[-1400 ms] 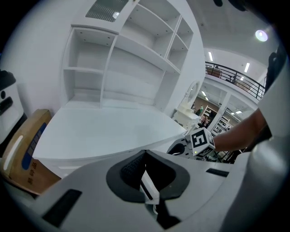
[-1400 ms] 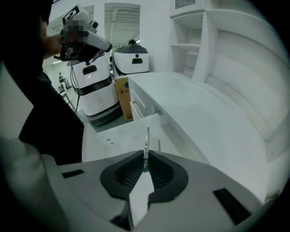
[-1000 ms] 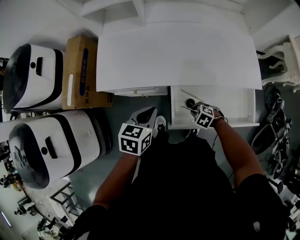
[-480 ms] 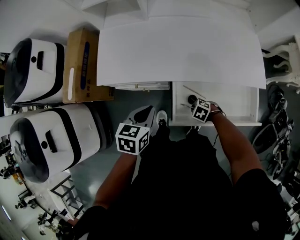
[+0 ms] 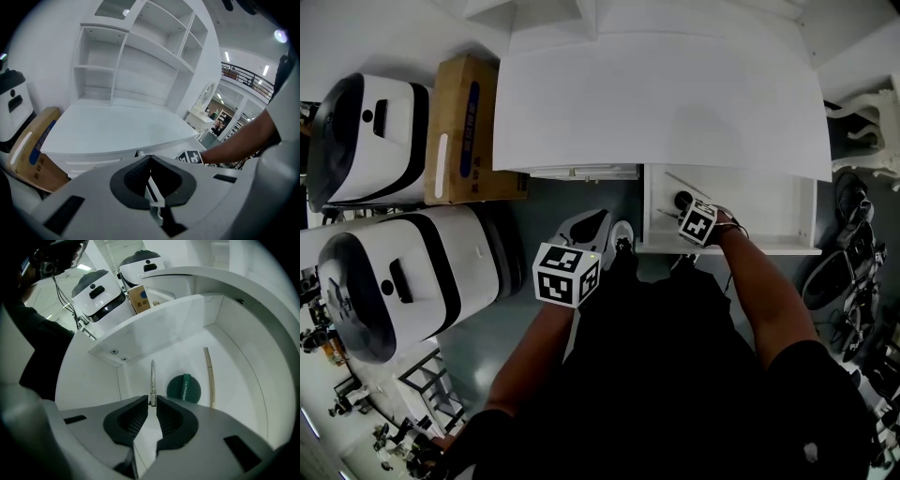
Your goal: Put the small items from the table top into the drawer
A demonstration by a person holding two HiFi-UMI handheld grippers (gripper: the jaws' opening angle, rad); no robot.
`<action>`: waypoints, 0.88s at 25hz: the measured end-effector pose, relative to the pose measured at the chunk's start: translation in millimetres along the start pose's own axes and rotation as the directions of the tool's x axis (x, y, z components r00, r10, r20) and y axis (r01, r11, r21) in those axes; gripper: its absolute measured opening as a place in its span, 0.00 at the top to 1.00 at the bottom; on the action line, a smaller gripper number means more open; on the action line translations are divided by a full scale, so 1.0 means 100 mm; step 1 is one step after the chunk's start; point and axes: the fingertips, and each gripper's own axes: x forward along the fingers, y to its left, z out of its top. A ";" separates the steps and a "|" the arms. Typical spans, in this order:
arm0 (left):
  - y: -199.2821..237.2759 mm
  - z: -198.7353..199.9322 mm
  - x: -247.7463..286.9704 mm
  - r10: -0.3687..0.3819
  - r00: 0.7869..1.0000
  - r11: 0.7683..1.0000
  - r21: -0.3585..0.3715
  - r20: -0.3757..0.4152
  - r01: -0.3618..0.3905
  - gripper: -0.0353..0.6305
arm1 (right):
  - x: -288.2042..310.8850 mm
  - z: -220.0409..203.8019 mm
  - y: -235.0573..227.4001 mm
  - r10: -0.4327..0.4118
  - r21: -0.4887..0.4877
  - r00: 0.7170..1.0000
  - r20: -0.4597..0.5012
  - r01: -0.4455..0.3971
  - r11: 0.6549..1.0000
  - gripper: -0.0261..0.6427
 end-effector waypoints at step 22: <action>-0.09 0.18 0.18 -0.169 0.985 0.973 0.150 -0.046 0.174 0.94 | -1.08 0.14 -0.20 -0.369 0.375 0.896 0.249 0.262 0.889 0.89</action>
